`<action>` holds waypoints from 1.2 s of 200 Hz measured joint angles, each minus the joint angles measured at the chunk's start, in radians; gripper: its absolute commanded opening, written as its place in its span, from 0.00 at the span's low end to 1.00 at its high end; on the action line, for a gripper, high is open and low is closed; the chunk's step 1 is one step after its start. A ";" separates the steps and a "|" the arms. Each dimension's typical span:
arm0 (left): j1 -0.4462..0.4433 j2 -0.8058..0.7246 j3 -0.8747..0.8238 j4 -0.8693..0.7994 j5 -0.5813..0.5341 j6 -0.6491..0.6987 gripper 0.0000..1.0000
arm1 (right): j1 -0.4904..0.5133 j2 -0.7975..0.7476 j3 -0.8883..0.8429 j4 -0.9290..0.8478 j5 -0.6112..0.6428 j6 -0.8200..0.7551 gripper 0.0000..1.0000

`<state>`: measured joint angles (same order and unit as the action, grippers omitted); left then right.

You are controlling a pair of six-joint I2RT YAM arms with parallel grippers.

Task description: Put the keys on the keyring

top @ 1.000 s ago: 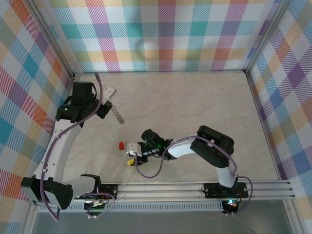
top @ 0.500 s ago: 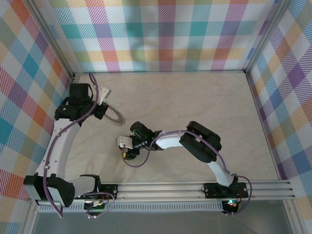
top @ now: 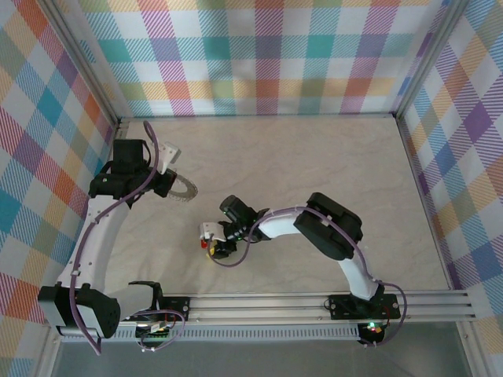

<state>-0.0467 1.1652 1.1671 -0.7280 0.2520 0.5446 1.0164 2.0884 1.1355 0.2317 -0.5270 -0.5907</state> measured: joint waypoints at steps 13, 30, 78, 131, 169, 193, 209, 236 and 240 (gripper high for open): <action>0.000 -0.006 -0.003 0.001 0.014 -0.003 0.00 | 0.000 -0.018 -0.031 0.005 -0.015 0.003 0.46; 0.000 -0.011 -0.013 0.005 0.032 -0.006 0.00 | 0.000 -0.025 -0.047 0.015 -0.022 0.006 0.43; 0.000 -0.011 -0.035 0.022 0.095 -0.016 0.00 | -0.001 -0.027 -0.047 0.012 -0.016 -0.011 0.46; 0.000 -0.020 -0.074 0.031 0.174 -0.025 0.00 | -0.011 -0.054 -0.062 -0.034 -0.006 -0.082 0.45; 0.000 -0.024 -0.078 0.038 0.216 -0.027 0.00 | -0.017 -0.059 -0.062 -0.058 -0.005 -0.131 0.43; 0.000 -0.029 -0.103 0.064 0.244 -0.039 0.00 | -0.021 -0.064 -0.062 -0.069 -0.004 -0.149 0.47; -0.004 -0.034 -0.121 0.079 0.257 -0.052 0.00 | -0.023 -0.068 -0.067 -0.069 -0.004 -0.153 0.47; -0.014 -0.039 -0.137 0.085 0.264 -0.062 0.00 | -0.022 -0.084 -0.079 -0.078 0.004 -0.158 0.46; -0.016 -0.040 -0.137 0.085 0.264 -0.063 0.00 | -0.023 -0.085 -0.079 -0.080 0.005 -0.158 0.46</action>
<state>-0.0628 1.1255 1.0302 -0.6434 0.5156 0.4820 0.9939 2.0029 1.0561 0.1520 -0.5217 -0.7490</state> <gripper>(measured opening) 0.049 0.470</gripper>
